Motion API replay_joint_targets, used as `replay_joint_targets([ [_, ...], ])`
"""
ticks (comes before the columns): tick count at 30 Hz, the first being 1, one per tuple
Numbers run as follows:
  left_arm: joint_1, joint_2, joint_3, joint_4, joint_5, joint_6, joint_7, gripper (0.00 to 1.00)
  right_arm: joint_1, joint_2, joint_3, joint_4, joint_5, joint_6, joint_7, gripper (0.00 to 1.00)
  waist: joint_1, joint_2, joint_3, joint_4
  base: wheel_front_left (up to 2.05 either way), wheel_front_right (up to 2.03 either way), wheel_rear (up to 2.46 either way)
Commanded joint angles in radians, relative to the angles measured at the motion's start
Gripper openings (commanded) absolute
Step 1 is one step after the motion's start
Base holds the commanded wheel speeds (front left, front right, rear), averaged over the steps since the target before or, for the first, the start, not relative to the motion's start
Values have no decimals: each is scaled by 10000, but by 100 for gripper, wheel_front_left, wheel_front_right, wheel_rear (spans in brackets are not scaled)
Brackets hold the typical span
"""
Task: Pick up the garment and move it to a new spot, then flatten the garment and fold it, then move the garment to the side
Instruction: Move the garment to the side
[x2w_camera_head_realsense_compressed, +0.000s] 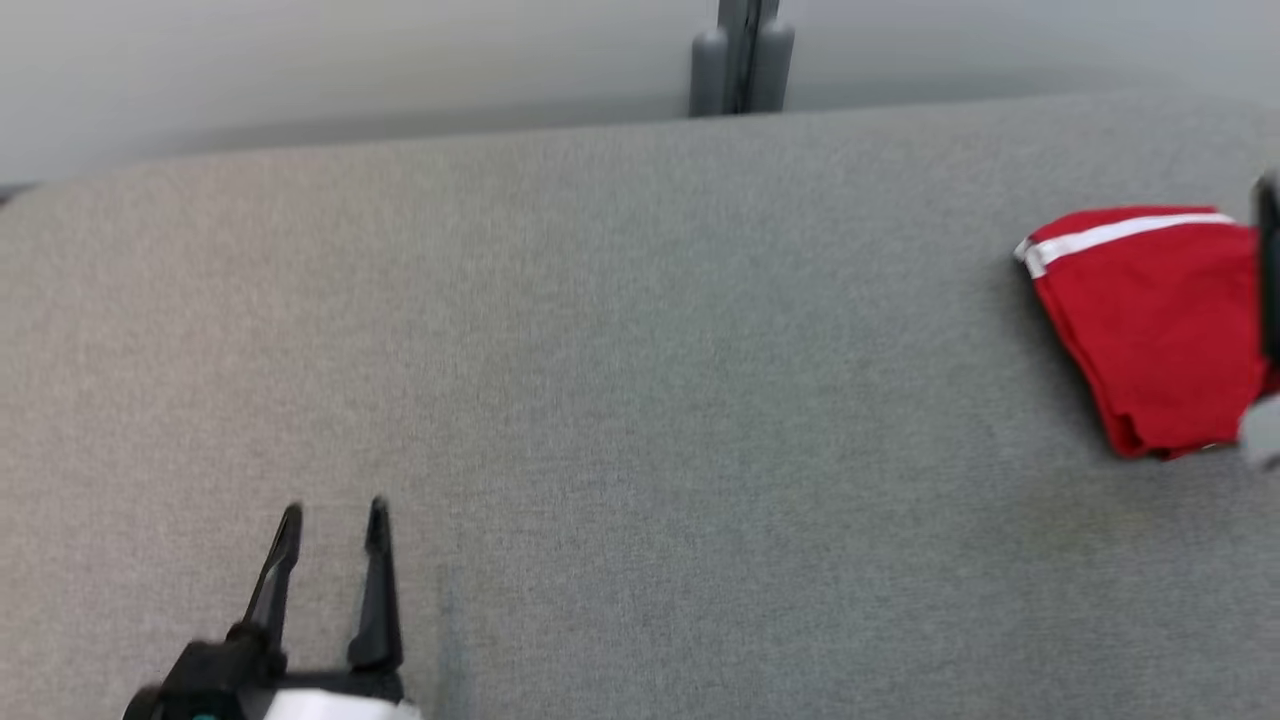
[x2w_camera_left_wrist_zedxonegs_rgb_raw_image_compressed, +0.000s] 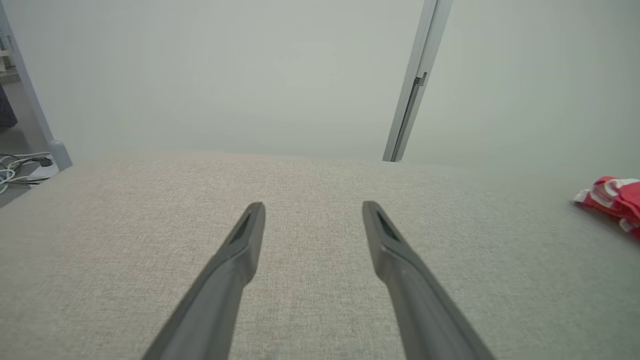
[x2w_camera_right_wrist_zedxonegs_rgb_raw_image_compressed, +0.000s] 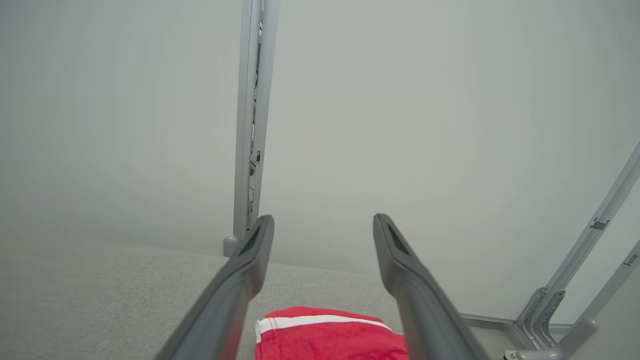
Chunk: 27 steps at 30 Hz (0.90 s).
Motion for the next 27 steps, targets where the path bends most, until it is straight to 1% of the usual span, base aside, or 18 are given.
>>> replay_joint_targets([
  [1,54,44,6,4,-23,54,-40,100,-76,-66,-47,48,22,0,6,100,0,-1,-532,-155,0,0,0],
  [2,400,39,198,109,-32,23,-40,100,836,456,94,-395,-188,1,-465,100,0,-1,-944,-249,0,0,0],
  [5,880,39,417,227,-44,130,-42,100,2132,1274,232,-714,-303,0,-1155,100,0,-1,-1361,-398,0,0,0],
  [7,1104,38,506,252,-18,137,-42,100,2874,1746,269,-589,-652,0,-1541,100,0,-1,-1493,-463,0,0,0],
  [11,1318,44,516,407,9,-92,-42,100,3881,2604,468,-141,-1417,1,-2068,100,0,-1,-1598,-471,0,0,0],
  [12,1342,44,504,494,30,-144,-42,100,4089,2625,623,-21,-1810,3,-2129,100,0,-1,-1637,-453,0,0,0],
  [14,1366,42,522,633,89,-220,-42,100,4417,2963,752,193,-1891,0,-2194,100,0,-1,-1671,-447,0,0,0],
  [15,1368,41,535,718,75,-215,-42,100,4527,2994,823,221,-2142,1,-2216,100,0,-1,-1687,-437,0,0,0],
  [19,1480,41,579,963,17,-167,-42,100,4955,3269,663,0,-2598,0,-2213,100,0,-1,-1861,-411,0,0,0],
  [22,1505,41,593,1018,-23,-124,-42,100,5125,3397,423,-190,-2653,0,-2216,100,0,-1,-2002,-362,0,0,0],
  [24,1559,41,590,1066,-73,-109,-42,100,5181,3425,67,-217,-2583,0,-2214,100,0,-1,-2052,-330,0,0,0],
  [27,1606,42,571,1116,-92,-100,-42,100,5151,3450,-181,-111,-2314,0,-2209,100,0,-1,-2119,-294,0,0,0],
])
